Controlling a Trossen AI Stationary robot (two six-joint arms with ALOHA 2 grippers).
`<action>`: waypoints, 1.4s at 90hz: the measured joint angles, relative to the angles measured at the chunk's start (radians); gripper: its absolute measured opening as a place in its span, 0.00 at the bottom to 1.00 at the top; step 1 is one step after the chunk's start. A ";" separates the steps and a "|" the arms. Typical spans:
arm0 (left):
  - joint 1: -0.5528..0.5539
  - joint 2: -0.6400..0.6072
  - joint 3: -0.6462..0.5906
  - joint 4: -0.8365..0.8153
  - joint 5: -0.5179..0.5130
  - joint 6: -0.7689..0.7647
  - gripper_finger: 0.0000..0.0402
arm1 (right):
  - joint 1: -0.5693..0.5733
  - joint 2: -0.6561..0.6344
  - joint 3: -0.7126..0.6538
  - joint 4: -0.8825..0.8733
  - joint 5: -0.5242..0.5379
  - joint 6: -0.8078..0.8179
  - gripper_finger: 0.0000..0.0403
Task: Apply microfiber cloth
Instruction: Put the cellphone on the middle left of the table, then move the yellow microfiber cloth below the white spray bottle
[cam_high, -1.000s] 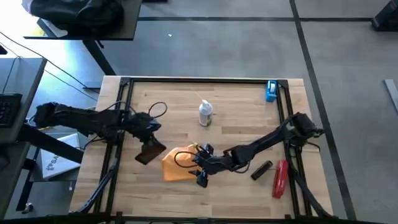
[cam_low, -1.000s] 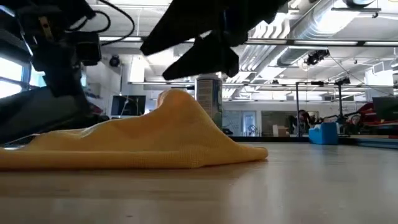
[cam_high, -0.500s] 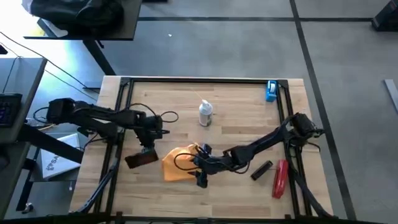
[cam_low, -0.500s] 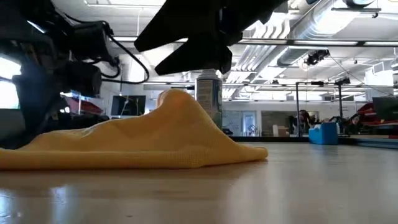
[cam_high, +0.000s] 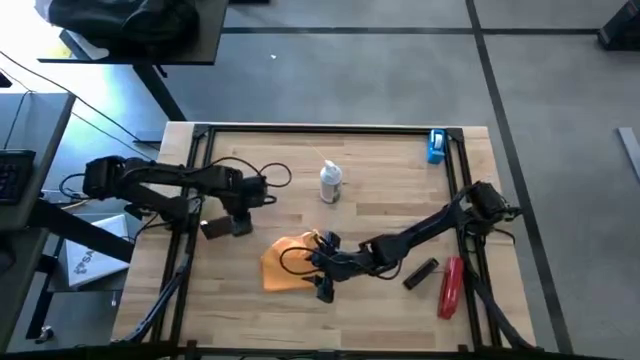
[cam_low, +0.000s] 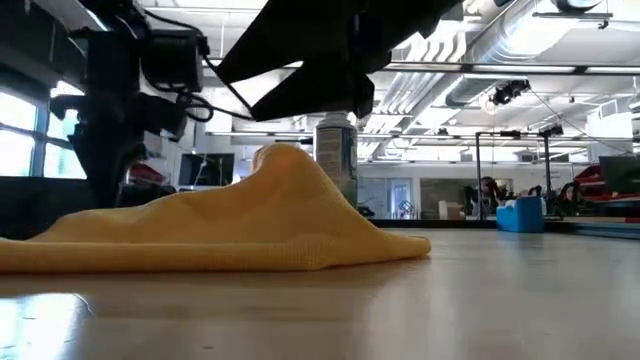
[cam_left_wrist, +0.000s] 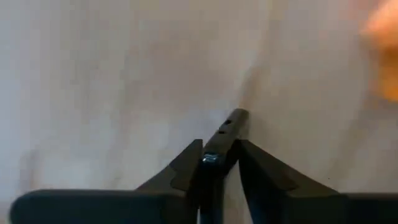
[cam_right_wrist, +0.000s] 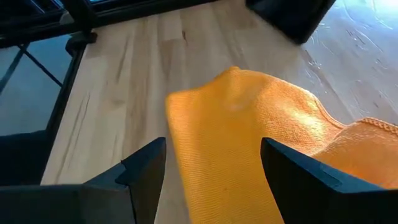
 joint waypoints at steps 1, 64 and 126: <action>0.001 0.000 0.000 -0.001 -0.003 -0.001 0.24 | 0.000 0.000 0.000 -0.001 0.000 0.000 0.57; -0.016 0.001 0.000 0.005 -0.015 -0.033 0.44 | 0.000 0.000 0.000 -0.013 0.000 -0.013 0.57; -0.442 -0.004 0.001 0.498 -0.076 -0.155 0.44 | 0.000 0.118 0.000 -0.231 0.043 0.036 0.57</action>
